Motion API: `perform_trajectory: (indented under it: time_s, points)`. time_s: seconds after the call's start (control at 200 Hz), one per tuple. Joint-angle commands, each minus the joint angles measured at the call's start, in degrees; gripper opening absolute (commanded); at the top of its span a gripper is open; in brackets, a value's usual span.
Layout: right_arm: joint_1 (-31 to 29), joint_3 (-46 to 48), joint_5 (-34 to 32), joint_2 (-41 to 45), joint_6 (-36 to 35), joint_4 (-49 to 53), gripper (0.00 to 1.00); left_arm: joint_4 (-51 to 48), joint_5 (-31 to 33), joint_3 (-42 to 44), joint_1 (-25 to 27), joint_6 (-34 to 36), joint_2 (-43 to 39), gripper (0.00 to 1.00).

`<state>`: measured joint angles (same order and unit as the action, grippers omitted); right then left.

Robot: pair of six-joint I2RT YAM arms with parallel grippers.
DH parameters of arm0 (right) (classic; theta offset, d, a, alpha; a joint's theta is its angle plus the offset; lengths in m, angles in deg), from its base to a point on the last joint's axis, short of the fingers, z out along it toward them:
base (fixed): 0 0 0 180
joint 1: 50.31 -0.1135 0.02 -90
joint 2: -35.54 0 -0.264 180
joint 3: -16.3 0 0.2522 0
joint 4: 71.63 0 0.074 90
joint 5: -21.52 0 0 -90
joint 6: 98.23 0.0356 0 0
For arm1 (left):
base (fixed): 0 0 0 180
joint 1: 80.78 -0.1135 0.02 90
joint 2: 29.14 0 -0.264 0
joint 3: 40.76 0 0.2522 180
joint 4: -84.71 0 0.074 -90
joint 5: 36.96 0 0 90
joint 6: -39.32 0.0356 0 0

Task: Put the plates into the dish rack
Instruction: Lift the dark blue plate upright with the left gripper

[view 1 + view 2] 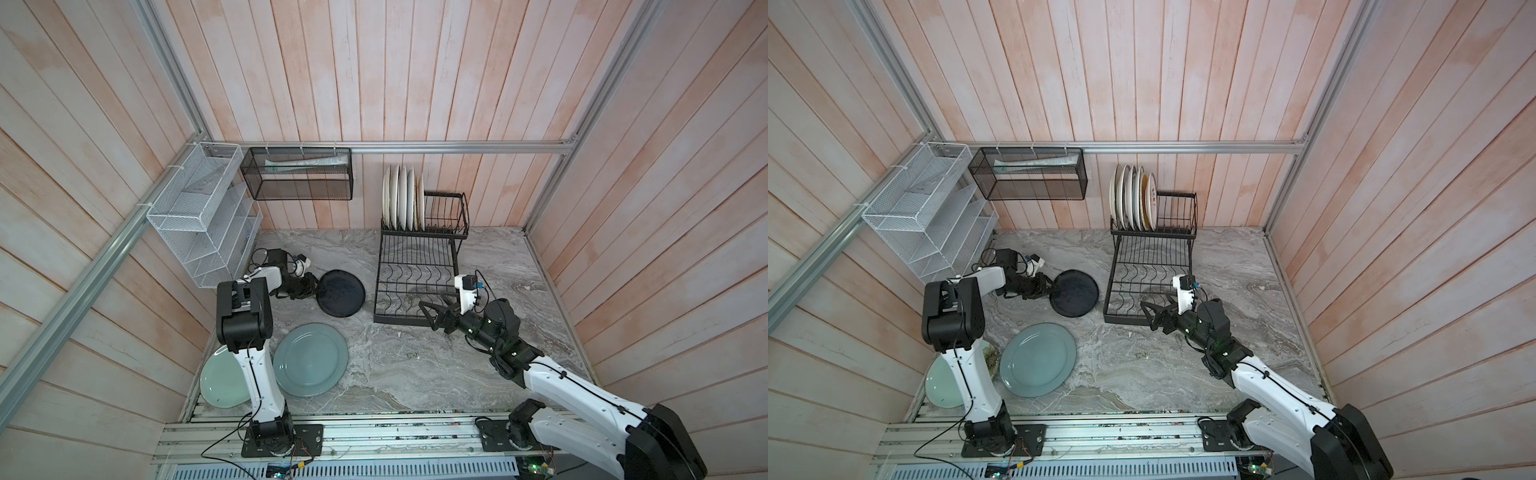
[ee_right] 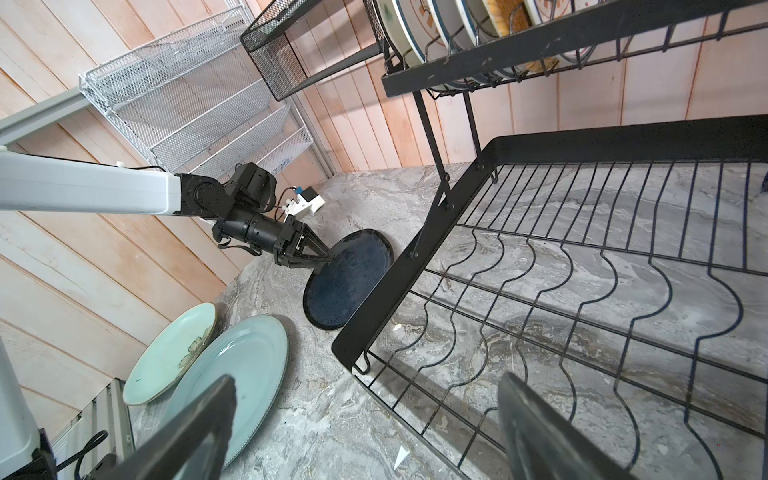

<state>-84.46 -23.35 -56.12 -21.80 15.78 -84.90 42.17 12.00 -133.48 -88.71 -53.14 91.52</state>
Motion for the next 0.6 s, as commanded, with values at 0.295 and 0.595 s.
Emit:
perform_trajectory:
  time_s: [0.295,0.595]
  points:
    - [-0.32,0.22,1.04,-0.24,0.6,-1.45,0.98,-5.75,-2.18,-3.23,0.14,2.2,7.3,0.16]
    - [-0.36,0.22,0.96,-0.02,0.44,-1.27,0.98,2.56,-6.72,0.61,0.01,-4.08,4.44,0.0]
